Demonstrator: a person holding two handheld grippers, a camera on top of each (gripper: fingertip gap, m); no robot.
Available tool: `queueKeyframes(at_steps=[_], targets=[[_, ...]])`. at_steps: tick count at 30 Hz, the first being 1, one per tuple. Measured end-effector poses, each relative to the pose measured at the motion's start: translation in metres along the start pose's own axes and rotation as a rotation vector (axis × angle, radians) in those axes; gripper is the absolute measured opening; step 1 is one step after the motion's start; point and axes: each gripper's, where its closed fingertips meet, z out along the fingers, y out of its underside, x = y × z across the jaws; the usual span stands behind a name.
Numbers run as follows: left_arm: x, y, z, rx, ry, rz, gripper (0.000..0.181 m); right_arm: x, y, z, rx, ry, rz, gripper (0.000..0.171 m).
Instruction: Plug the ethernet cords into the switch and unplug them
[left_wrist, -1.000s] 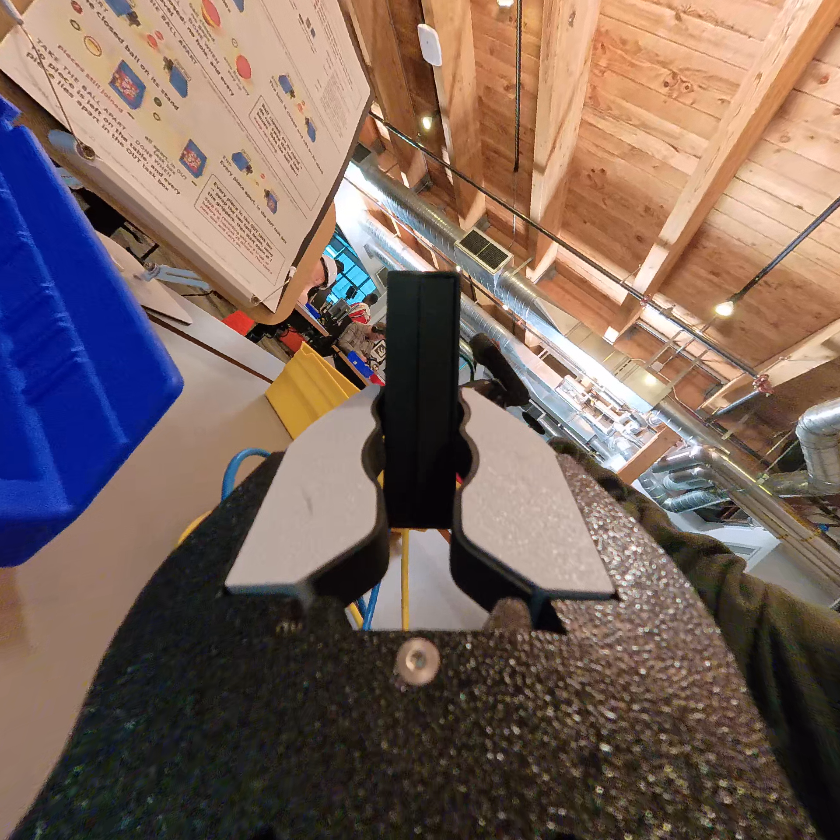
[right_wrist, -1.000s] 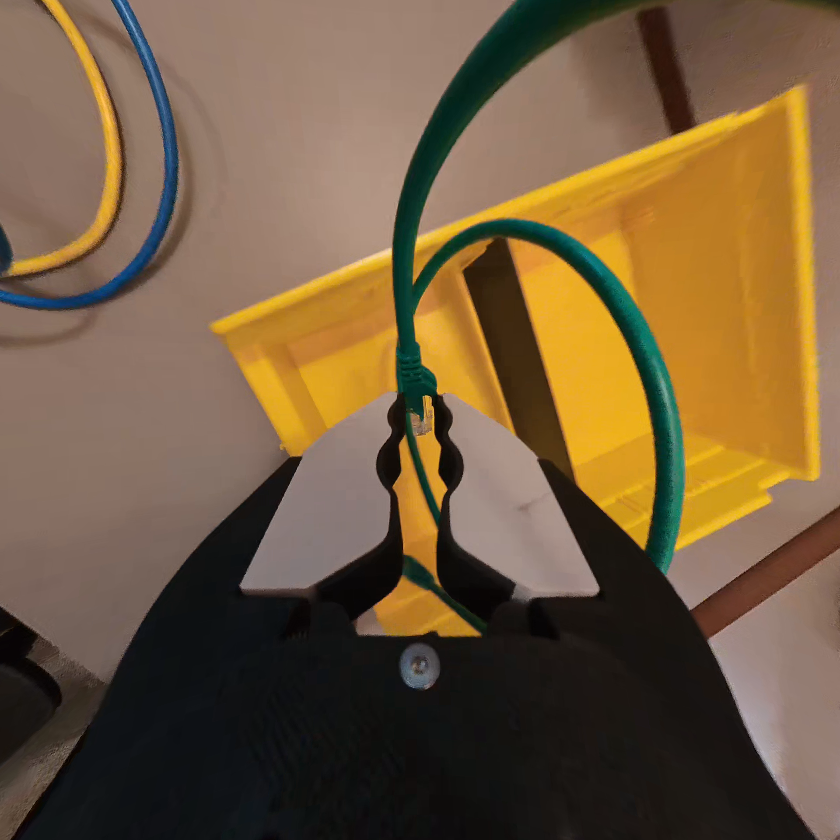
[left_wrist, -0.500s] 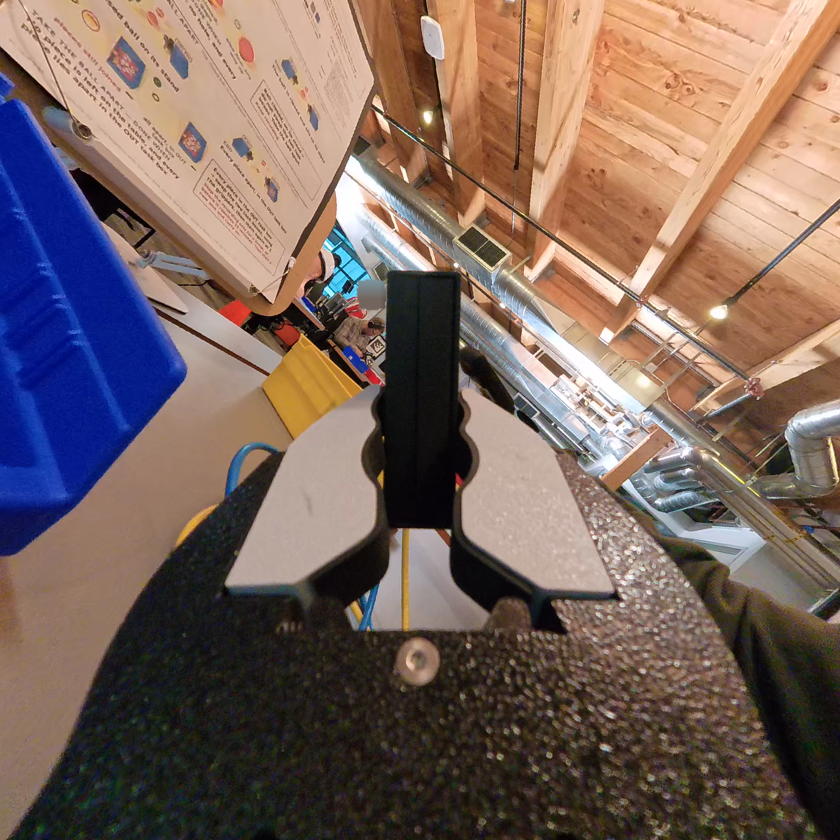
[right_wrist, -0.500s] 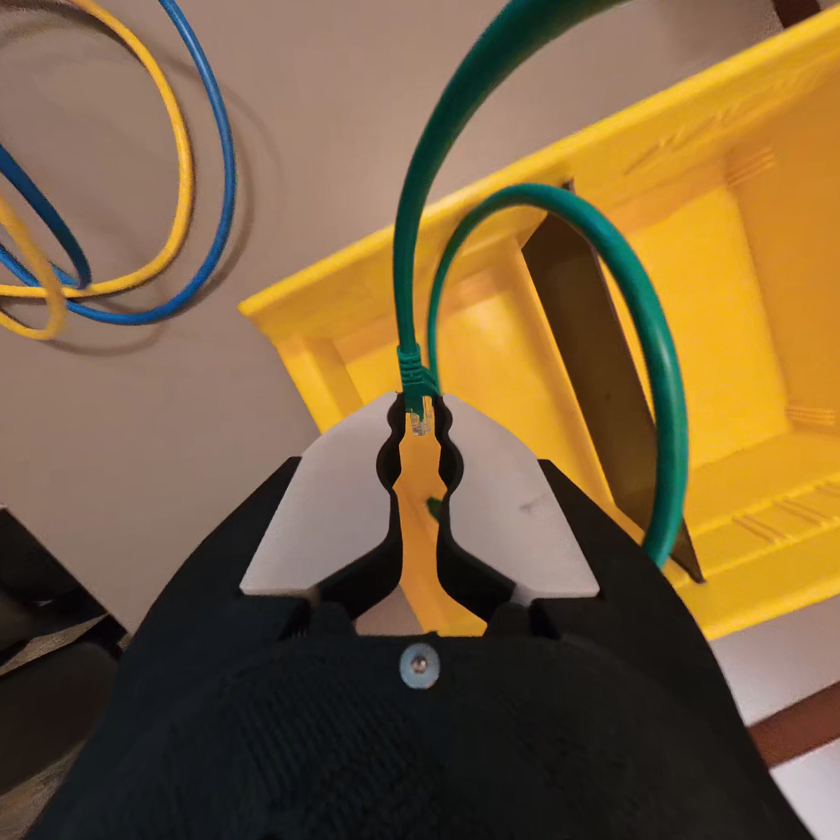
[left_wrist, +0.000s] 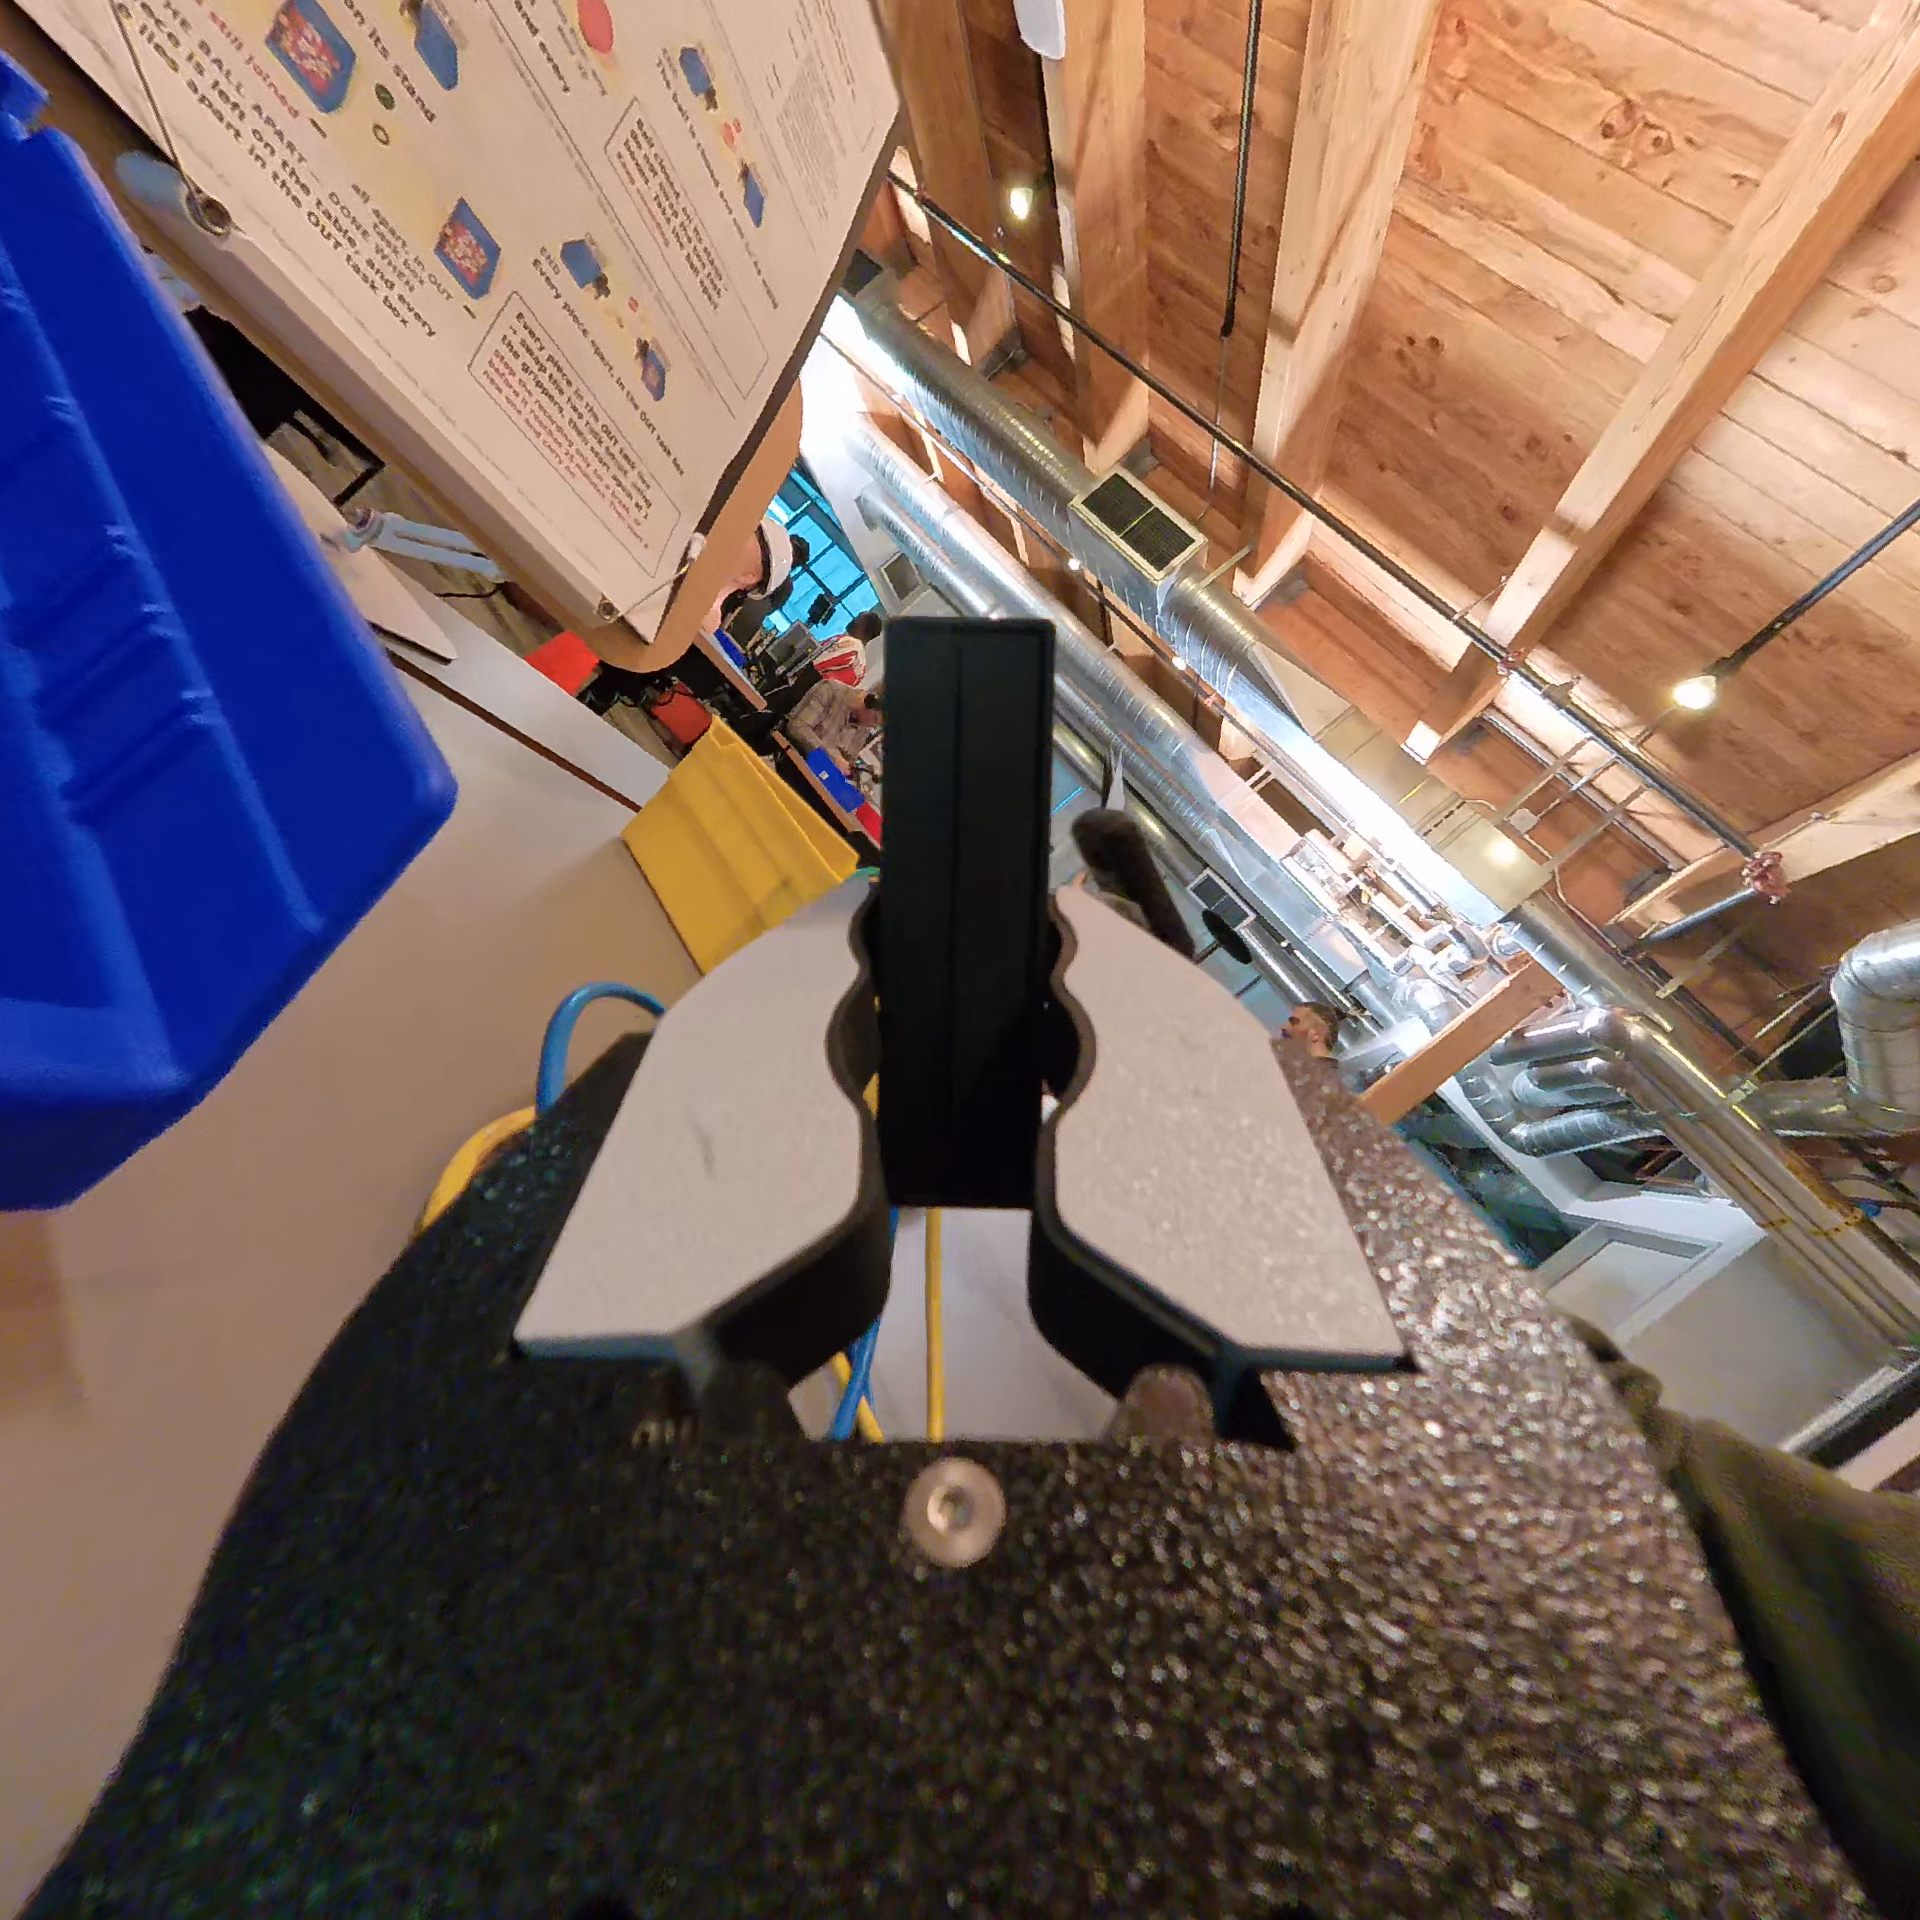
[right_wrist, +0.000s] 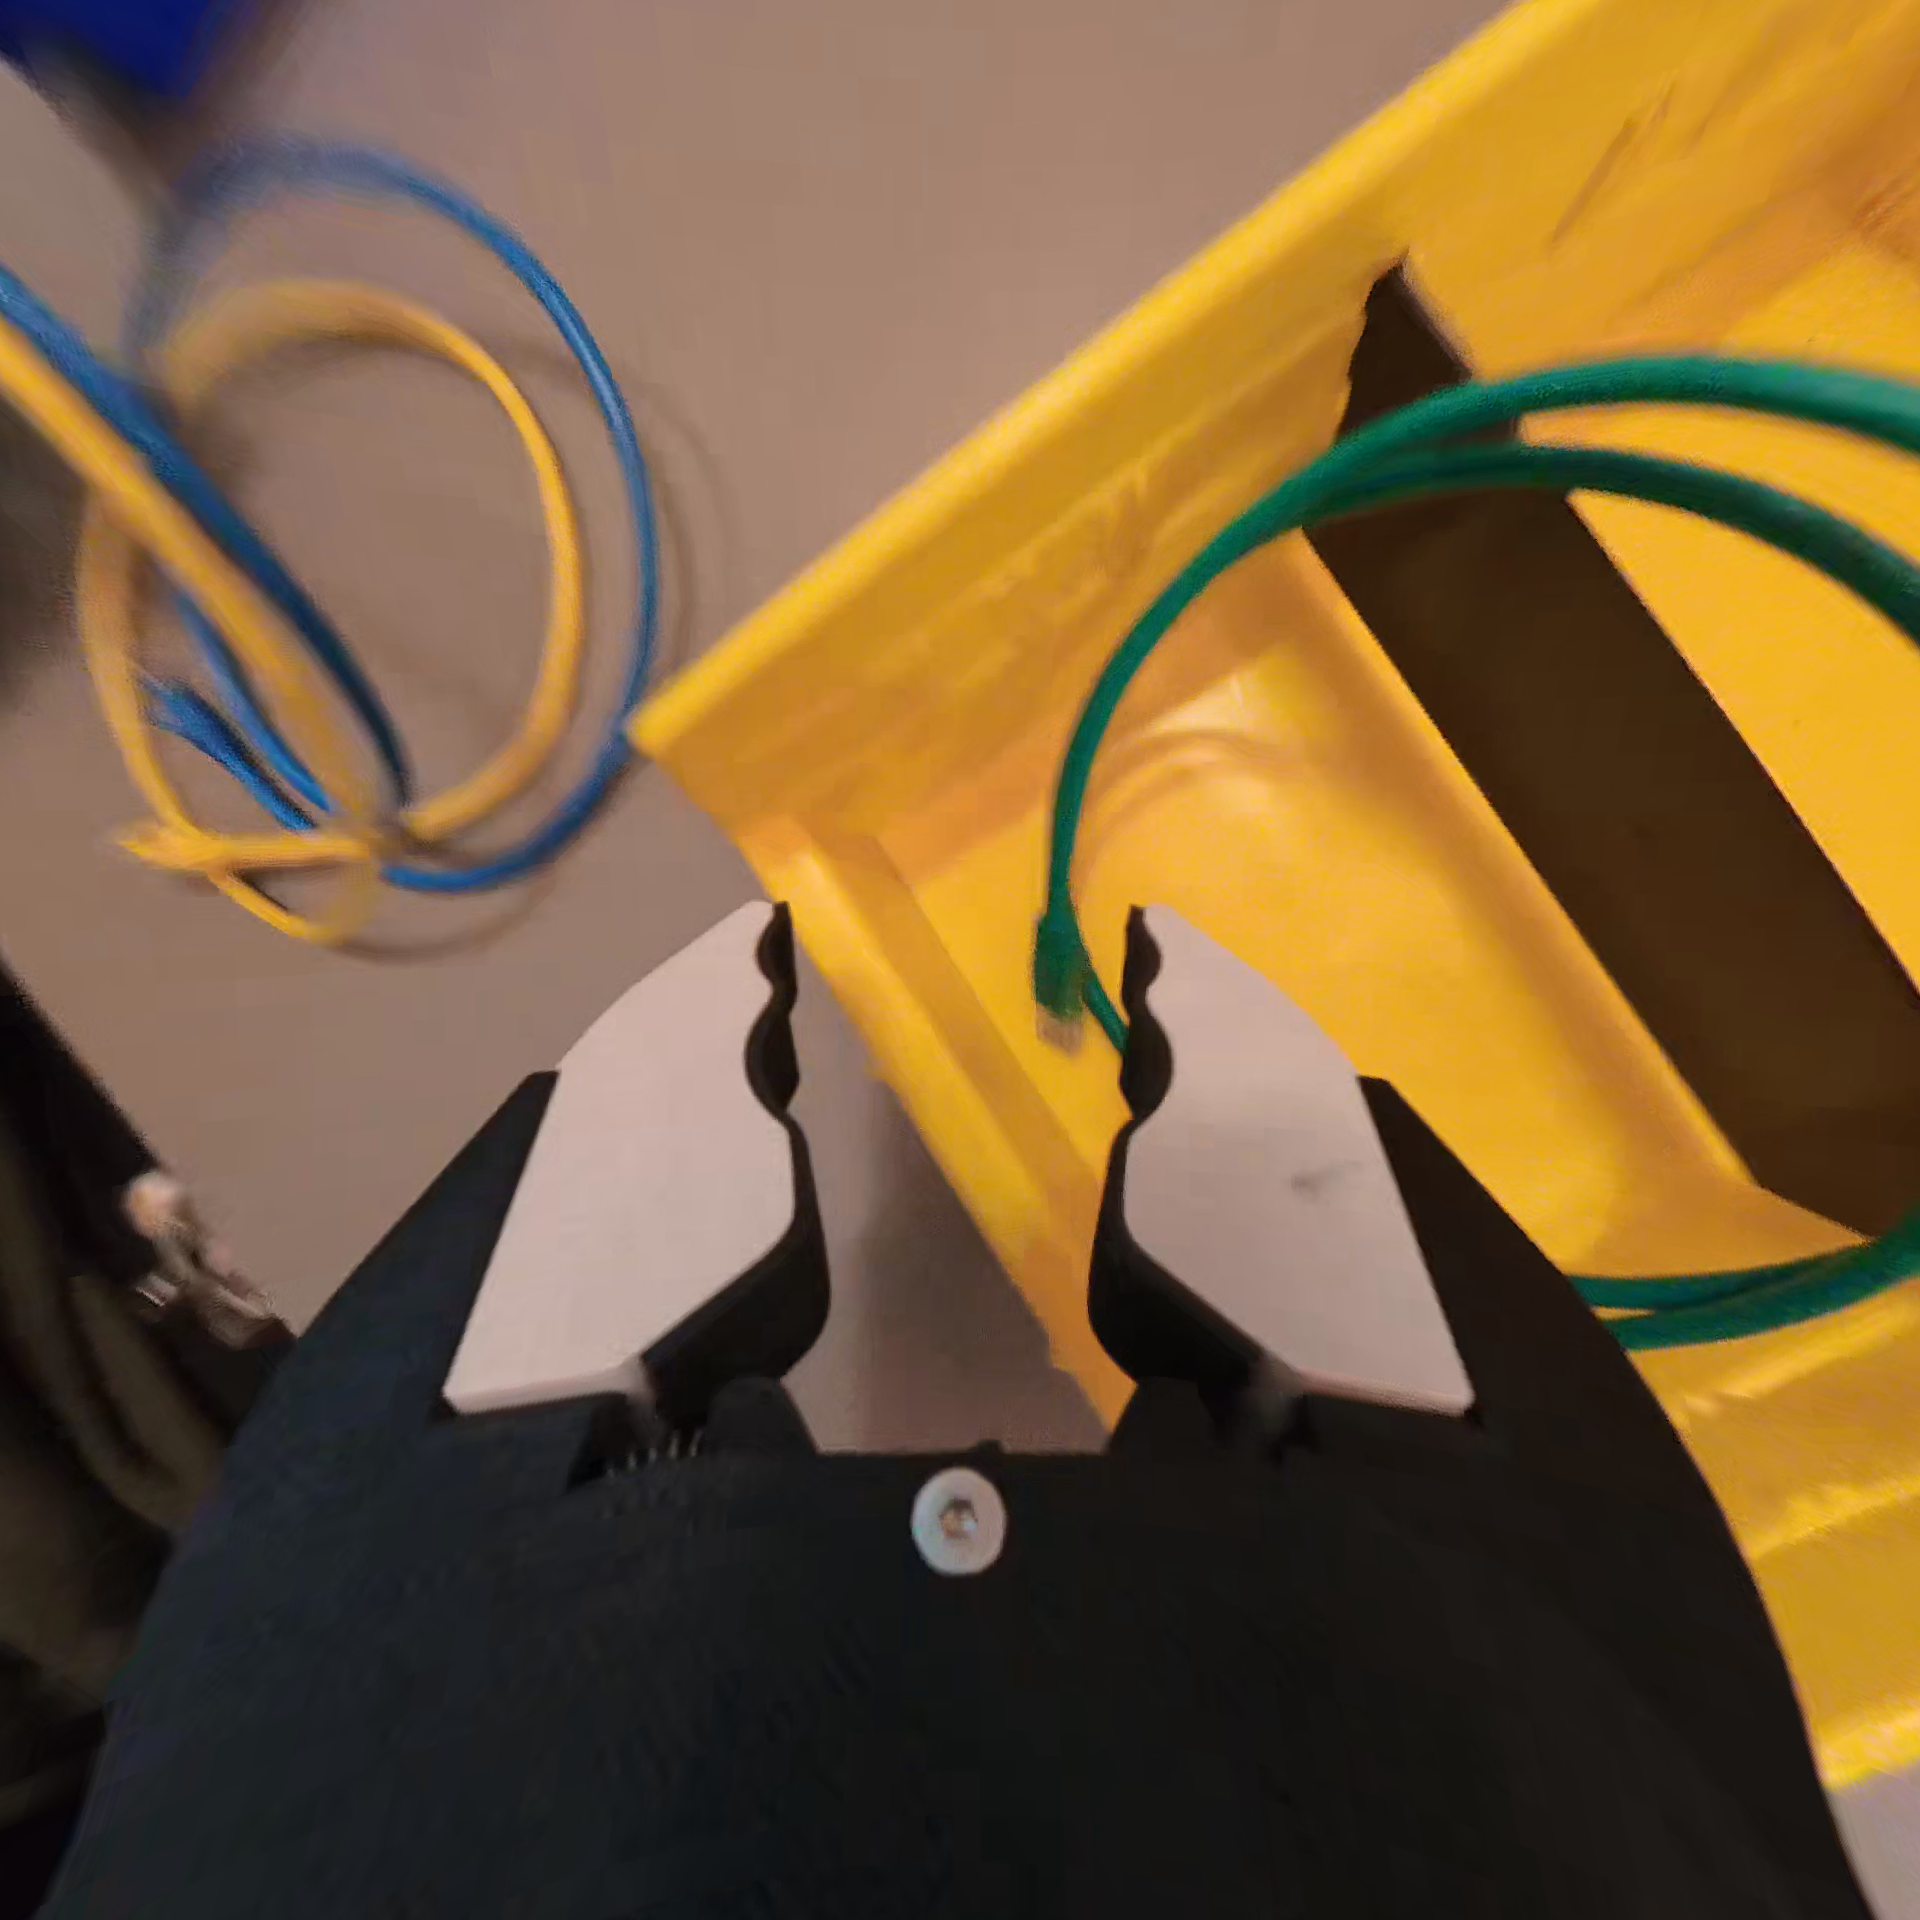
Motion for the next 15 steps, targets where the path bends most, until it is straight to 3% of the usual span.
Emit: queueKeyframes(at_steps=[1,5,8,11,13,15], targets=[[-0.003,0.003,0.001,-0.012,-0.014,-0.019,0.027,-0.013,-0.011,-0.009,0.111,-0.033,0.048,0.064],[-0.010,0.017,0.004,-0.053,-0.002,-0.224,0.027,-0.098,-0.042,-0.043,0.622,-0.197,0.273,0.059],[-0.016,0.036,0.008,-0.096,-0.021,-0.387,0.026,-0.170,-0.040,-0.031,0.886,-0.303,0.385,0.046],[-0.019,0.055,0.012,-0.097,-0.043,-0.486,0.027,-0.210,-0.039,-0.008,1.077,-0.426,0.600,0.037],[-0.017,0.064,0.014,-0.087,-0.042,-0.542,0.027,-0.222,-0.039,0.015,1.073,-0.495,0.663,0.024],[-0.013,0.073,0.016,-0.097,-0.039,-0.562,0.027,-0.221,-0.036,0.044,0.961,-0.480,0.722,0.030]])
